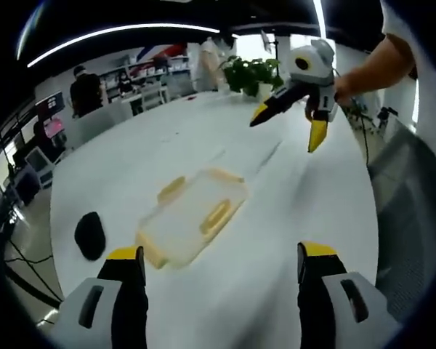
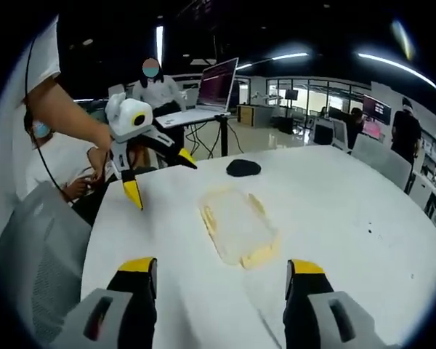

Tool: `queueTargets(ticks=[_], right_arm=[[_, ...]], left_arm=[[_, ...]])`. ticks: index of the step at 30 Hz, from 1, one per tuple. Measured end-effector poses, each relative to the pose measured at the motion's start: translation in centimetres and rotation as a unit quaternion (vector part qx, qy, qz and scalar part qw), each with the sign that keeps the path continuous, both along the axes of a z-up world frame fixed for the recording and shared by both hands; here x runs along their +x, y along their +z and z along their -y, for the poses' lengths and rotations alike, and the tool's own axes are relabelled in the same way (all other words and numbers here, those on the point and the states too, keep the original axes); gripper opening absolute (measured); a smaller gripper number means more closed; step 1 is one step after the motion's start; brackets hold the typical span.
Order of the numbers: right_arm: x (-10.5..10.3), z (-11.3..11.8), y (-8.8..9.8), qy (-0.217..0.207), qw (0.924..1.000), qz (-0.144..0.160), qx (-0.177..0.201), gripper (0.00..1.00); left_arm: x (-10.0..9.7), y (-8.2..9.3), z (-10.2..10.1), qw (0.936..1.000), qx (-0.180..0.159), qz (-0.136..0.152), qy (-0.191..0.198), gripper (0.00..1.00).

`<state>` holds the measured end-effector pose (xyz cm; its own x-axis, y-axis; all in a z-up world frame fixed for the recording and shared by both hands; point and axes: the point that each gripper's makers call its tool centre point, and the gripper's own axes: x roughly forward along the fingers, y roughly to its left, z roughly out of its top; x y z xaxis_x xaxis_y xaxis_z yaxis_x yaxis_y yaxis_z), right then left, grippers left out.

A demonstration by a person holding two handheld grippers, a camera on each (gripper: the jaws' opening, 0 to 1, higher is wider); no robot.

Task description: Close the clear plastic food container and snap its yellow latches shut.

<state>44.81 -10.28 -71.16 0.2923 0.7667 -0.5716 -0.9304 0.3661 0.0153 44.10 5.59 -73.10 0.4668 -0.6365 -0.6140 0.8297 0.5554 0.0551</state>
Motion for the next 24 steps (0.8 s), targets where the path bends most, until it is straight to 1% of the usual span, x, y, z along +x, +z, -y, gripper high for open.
queueTargets(ticks=[5, 7, 10, 11, 13, 19, 22, 24], right_arm=[[0.8, -0.4, -0.2, 0.013, 0.9999, 0.0, -0.006, 0.72], [1.0, -0.4, -0.4, 0.02, 0.9997, 0.003, -0.014, 0.72], [1.4, -0.7, -0.5, 0.024, 0.9996, 0.001, -0.015, 0.71], [1.5, -0.9, -0.5, 0.029, 0.9994, 0.005, -0.018, 0.71], [1.6, -1.1, -0.7, 0.04, 0.9989, 0.007, -0.023, 0.71], [2.9, -1.4, -1.0, 0.052, 0.9979, 0.011, -0.036, 0.71], [3.5, -1.5, -1.2, 0.059, 0.9973, 0.013, -0.043, 0.71], [3.7, -1.7, -1.2, 0.06, 0.9971, 0.012, -0.044, 0.71]], left_arm=[[0.8, -0.4, -0.3, 0.9997, 0.015, 0.0, -0.017, 0.84], [1.1, -0.5, -0.4, 0.9995, 0.02, 0.0, -0.023, 0.84], [1.5, -0.9, -0.5, 0.9991, 0.026, -0.004, -0.033, 0.83], [1.6, -1.1, -0.4, 0.9988, 0.028, -0.005, -0.039, 0.83], [2.0, -1.7, -0.8, 0.9977, 0.045, -0.008, -0.051, 0.82], [3.4, -2.0, -1.0, 0.9958, 0.059, -0.006, -0.071, 0.82], [3.8, -2.4, -1.2, 0.9944, 0.07, -0.005, -0.079, 0.82], [4.0, -2.9, -1.5, 0.9925, 0.084, -0.007, -0.089, 0.81]])
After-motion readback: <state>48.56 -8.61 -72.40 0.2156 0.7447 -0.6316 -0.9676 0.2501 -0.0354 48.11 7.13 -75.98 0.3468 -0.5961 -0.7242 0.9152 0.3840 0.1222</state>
